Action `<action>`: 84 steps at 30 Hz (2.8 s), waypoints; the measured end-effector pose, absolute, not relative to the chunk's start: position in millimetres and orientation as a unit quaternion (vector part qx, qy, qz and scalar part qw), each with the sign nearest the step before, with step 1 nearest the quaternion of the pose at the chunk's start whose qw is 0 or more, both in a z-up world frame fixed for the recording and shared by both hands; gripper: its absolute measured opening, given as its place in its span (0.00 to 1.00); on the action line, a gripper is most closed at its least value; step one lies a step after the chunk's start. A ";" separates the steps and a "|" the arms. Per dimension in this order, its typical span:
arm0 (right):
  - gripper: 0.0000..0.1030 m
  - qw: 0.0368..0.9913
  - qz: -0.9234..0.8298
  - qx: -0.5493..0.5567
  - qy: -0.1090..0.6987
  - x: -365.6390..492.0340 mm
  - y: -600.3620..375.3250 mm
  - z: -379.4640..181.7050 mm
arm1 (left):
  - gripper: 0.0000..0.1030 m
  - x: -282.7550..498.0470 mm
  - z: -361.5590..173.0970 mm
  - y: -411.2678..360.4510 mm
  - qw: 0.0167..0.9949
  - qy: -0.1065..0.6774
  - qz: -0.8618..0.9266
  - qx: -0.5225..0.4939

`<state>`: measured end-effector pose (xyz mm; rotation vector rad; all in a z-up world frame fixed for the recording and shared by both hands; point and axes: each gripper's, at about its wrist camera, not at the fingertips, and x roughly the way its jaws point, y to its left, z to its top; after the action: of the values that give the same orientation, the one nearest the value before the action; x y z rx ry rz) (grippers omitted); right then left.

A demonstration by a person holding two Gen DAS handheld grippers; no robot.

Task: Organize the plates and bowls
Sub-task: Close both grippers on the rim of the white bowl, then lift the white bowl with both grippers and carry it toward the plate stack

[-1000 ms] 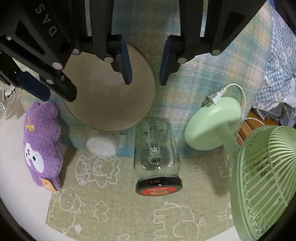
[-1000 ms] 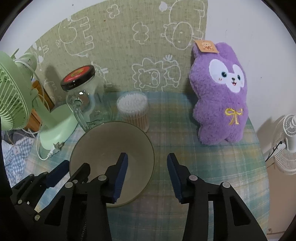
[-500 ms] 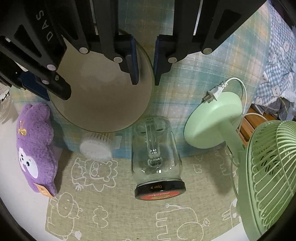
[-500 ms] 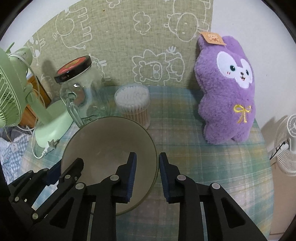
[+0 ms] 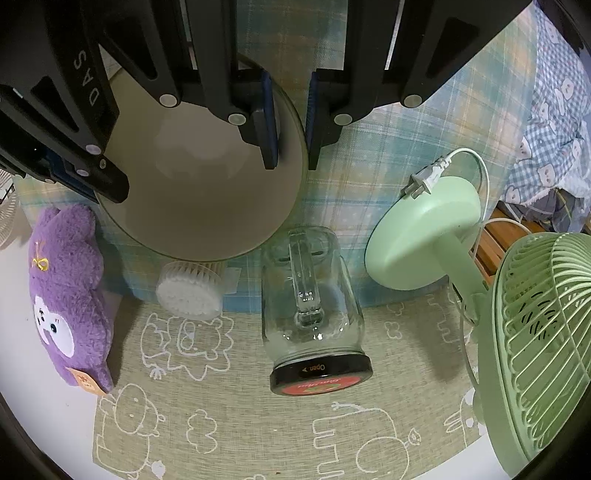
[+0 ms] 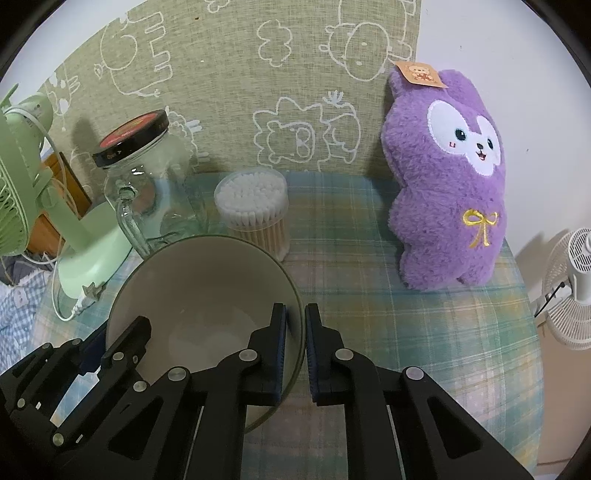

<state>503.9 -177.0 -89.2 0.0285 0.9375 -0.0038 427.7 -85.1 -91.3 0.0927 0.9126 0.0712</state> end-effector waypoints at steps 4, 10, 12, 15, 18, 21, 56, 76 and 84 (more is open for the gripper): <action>0.13 0.892 -0.002 0.012 0.453 505.7 -177.3 -89.1 | 0.11 428.9 -91.3 -85.4 0.897 0.439 0.034 0.046; 0.13 0.892 -0.005 0.012 0.452 506.9 -177.0 -89.5 | 0.11 430.3 -91.5 -85.4 0.897 0.438 0.034 0.046; 0.13 0.891 -0.008 0.009 0.453 505.4 -176.2 -89.5 | 0.11 429.9 -91.2 -86.1 0.897 0.439 0.035 0.048; 0.13 0.890 -0.008 0.009 0.456 505.8 -176.0 -89.9 | 0.11 429.7 -90.6 -85.8 0.895 0.442 0.035 0.046; 0.13 0.888 -0.009 0.011 0.459 504.1 -176.9 -88.6 | 0.10 426.8 -89.0 -84.9 0.894 0.445 0.030 0.038; 0.13 0.888 -0.008 0.010 0.460 498.0 -177.1 -86.2 | 0.10 422.2 -86.9 -85.7 0.894 0.445 0.031 0.038; 0.13 0.906 -0.022 0.017 0.421 381.4 -157.9 19.2 | 0.10 314.5 9.2 -69.7 0.910 0.414 0.017 0.028; 0.13 0.917 -0.046 0.030 0.394 293.8 -127.9 71.5 | 0.10 237.9 52.6 -40.5 0.921 0.389 -0.006 0.031; 0.13 0.920 -0.059 0.030 0.387 255.6 -120.7 75.7 | 0.10 209.4 55.1 -32.4 0.921 0.388 -0.019 0.026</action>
<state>255.6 -120.7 75.7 0.0606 0.7958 -0.1206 209.4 -32.4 55.1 0.0543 0.7979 -0.0385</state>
